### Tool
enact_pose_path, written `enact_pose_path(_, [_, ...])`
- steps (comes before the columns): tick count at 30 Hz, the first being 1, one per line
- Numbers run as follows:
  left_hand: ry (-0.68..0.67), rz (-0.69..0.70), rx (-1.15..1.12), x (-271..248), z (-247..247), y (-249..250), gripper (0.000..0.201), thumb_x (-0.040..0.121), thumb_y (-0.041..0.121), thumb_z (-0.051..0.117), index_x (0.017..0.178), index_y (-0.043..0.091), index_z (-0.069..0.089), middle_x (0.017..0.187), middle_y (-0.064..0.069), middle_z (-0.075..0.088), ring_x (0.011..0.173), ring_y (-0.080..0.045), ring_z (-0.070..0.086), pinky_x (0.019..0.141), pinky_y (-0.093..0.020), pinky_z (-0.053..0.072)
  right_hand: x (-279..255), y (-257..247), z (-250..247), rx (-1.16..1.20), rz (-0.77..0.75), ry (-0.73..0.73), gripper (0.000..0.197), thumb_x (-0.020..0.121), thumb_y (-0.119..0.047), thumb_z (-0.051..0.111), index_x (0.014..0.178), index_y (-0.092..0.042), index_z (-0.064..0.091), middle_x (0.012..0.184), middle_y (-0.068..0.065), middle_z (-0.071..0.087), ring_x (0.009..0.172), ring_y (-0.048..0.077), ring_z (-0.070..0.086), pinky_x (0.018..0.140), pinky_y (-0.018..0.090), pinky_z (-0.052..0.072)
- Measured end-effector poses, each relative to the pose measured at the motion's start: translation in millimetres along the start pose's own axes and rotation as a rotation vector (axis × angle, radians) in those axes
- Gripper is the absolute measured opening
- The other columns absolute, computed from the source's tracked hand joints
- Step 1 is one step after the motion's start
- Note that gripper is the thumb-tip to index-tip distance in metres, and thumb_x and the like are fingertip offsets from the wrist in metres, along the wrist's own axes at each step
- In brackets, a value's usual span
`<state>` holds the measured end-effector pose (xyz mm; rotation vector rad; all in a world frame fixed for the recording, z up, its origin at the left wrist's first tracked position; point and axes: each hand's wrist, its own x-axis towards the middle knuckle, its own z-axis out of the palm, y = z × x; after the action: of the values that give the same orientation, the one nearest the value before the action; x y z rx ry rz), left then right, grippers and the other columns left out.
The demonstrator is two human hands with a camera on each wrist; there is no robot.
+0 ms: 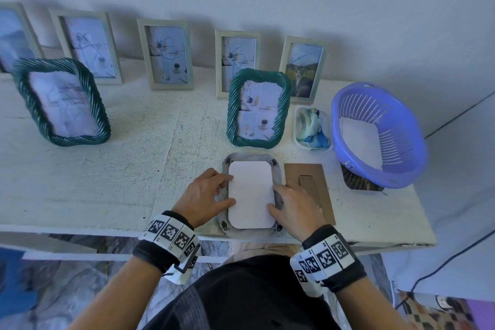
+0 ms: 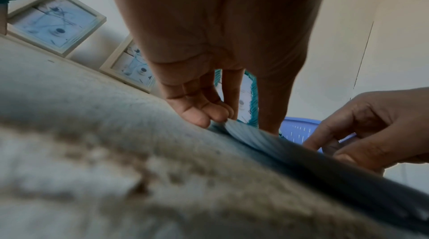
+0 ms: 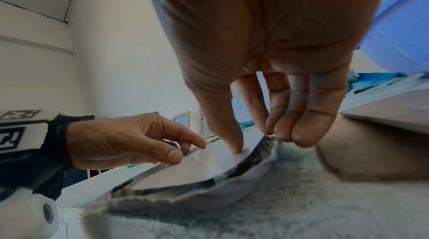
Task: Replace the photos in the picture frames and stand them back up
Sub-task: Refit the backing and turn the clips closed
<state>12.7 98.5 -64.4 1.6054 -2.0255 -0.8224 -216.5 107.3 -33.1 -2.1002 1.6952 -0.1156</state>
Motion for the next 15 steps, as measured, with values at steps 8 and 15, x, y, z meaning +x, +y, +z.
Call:
enact_pose_path(8, [-0.001, 0.003, -0.021, -0.6, 2.5, -3.4, 0.054, 0.081, 0.029, 0.076, 0.131, 0.016, 0.059, 0.095, 0.007, 0.048, 0.077, 0.004, 0.05, 0.075, -0.01, 0.038, -2.0, -2.1, -2.2, 0.04, -0.007, 0.0, 0.014, 0.089, -0.025, 0.057, 0.084, -0.016, 0.048, 0.084, 0.001, 0.044, 0.074, 0.017, 0.044, 0.066, 0.031, 0.038])
enact_pose_path(15, [0.0, 0.006, -0.018, -0.8, 2.7, -6.7, 0.056, 0.081, 0.04, 0.073, 0.132, 0.019, 0.059, 0.093, 0.012, 0.046, 0.078, 0.006, 0.049, 0.076, -0.019, 0.043, -4.4, -2.6, -4.4, 0.065, -0.018, 0.014, 0.017, 0.09, -0.026, 0.057, 0.082, -0.018, 0.044, 0.082, 0.001, 0.045, 0.076, 0.019, 0.048, 0.068, 0.033, 0.042])
